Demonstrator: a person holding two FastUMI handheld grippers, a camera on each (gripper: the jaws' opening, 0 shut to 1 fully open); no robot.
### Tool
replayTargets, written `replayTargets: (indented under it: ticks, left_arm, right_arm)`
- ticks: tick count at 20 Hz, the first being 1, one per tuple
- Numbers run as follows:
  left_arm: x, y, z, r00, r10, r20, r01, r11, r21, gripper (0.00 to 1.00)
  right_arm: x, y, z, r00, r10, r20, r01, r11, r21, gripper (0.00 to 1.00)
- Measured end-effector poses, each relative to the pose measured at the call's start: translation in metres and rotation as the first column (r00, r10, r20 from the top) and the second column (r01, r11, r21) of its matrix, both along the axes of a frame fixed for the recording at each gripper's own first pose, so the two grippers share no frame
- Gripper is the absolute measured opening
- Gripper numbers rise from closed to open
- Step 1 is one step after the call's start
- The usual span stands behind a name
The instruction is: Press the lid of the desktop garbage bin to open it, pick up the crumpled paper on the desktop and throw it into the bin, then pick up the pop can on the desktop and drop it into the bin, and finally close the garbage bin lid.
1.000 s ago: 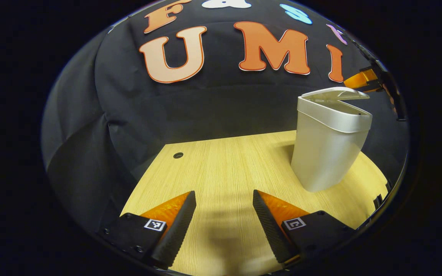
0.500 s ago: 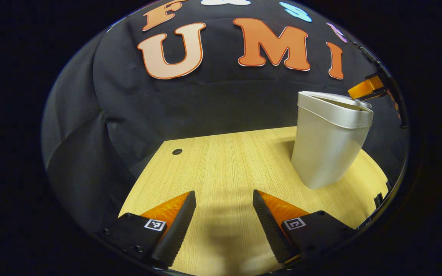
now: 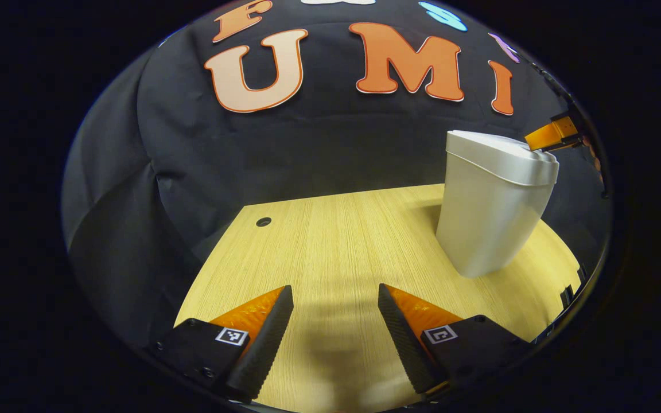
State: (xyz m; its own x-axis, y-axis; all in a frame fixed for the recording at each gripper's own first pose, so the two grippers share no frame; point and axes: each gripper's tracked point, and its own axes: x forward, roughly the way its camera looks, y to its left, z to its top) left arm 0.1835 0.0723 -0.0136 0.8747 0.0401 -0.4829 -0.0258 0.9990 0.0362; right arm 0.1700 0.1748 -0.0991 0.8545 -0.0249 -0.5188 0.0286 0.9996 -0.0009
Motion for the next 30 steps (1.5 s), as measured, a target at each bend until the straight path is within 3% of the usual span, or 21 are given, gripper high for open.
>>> replayTargets:
  ticks: [4, 11, 12, 16, 20, 30]
  left_arm:
    - [0.005, 0.004, 0.001, 1.000, 0.000, 0.005, 0.000, 1.000, -0.011, 0.95]
    - [0.022, 0.022, 0.048, 0.994, 0.007, 0.106, -0.006, 1.000, -0.009, 0.95]
    - [0.025, 0.024, 0.058, 0.992, 0.006, 0.127, -0.004, 1.000, -0.013, 0.95]
    - [0.040, 0.027, 0.104, 0.975, 0.000, 0.223, 0.007, 1.000, -0.031, 0.95]
    - [0.043, 0.026, 0.139, 0.949, -0.010, 0.314, 0.013, 1.000, -0.008, 0.95]
    - [0.042, 0.022, 0.145, 0.933, -0.037, 0.359, 0.045, 0.999, -0.014, 0.95]
  right_arm:
    - [-0.002, 0.002, -0.004, 0.999, -0.013, -0.031, 0.013, 1.000, 0.002, 0.73]
    - [-0.003, 0.004, -0.001, 1.000, -0.029, -0.007, 0.029, 1.000, 0.003, 0.60]
    - [-0.003, 0.003, 0.000, 0.999, -0.036, 0.009, 0.036, 0.999, 0.008, 0.64]
    - [-0.006, 0.004, 0.000, 0.997, -0.061, 0.050, 0.061, 0.998, 0.006, 0.60]
    - [-0.012, 0.012, 0.001, 0.996, -0.051, 0.073, 0.051, 0.999, 0.005, 0.67]
    - [-0.026, 0.059, 0.013, 0.965, 0.036, 0.261, -0.026, 0.999, -0.041, 0.70]
